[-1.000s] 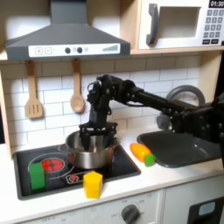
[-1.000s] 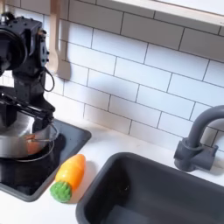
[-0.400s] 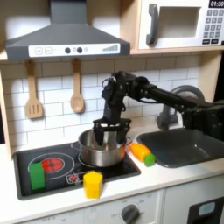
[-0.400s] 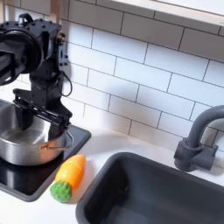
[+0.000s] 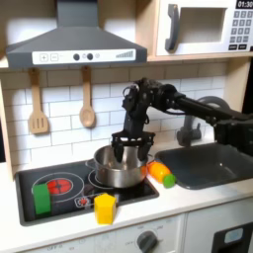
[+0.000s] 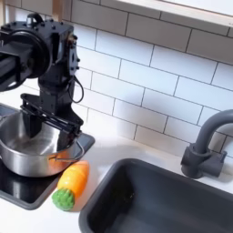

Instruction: Slide pot right

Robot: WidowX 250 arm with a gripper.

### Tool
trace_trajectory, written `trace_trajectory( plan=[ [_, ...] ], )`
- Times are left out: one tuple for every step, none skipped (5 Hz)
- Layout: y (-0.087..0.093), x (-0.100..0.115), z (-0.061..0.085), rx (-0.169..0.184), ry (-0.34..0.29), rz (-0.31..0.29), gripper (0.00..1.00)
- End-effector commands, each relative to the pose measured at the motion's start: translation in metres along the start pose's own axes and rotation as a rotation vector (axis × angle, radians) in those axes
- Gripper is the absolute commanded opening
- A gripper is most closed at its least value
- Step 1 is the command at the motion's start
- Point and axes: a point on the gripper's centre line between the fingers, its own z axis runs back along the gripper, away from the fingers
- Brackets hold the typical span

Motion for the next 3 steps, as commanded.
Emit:
trace_trajectory(
  plan=[
    [0.002, -0.004, 0.032, 0.031, -0.082, 0.02, 1.0],
    [-0.003, -0.009, 0.051, 0.018, -0.121, 0.015, 1.0],
    [-0.005, -0.019, 0.065, -0.049, -0.15, 0.056, 1.0]
  ],
)
